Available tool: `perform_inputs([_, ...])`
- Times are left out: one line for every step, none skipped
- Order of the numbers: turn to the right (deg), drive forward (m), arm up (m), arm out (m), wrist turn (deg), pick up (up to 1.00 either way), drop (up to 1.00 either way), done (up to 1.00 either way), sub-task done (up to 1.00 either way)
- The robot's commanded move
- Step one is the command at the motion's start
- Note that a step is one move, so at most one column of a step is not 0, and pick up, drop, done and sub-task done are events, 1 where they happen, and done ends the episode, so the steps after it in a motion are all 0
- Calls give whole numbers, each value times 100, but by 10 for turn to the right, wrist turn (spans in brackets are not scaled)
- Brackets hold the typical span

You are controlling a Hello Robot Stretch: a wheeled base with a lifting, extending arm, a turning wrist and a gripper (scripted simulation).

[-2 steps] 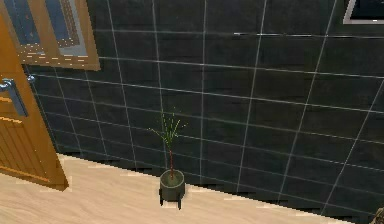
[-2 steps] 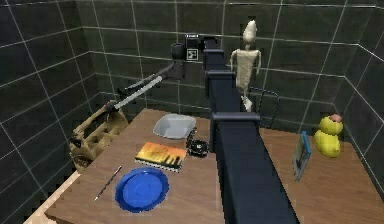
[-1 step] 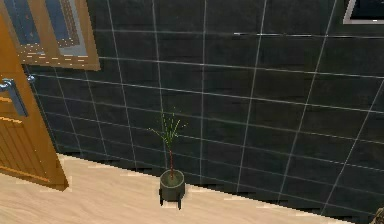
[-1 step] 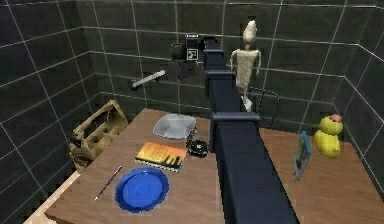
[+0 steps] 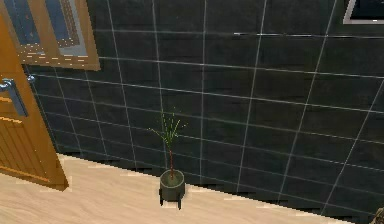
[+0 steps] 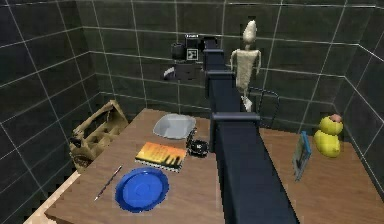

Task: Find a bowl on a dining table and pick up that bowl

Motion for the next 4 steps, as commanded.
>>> perform_inputs([0, 0, -30, 0, 0, 0, 0, 0, 0])
perform_inputs([0, 0, 0, 0, 0, 100, 0, 0, 0])
perform_inputs([0, 0, 10, 0, 0, 0, 0, 0, 0])
perform_inputs([0, 0, 0, 0, 0, 0, 0, 100, 0])
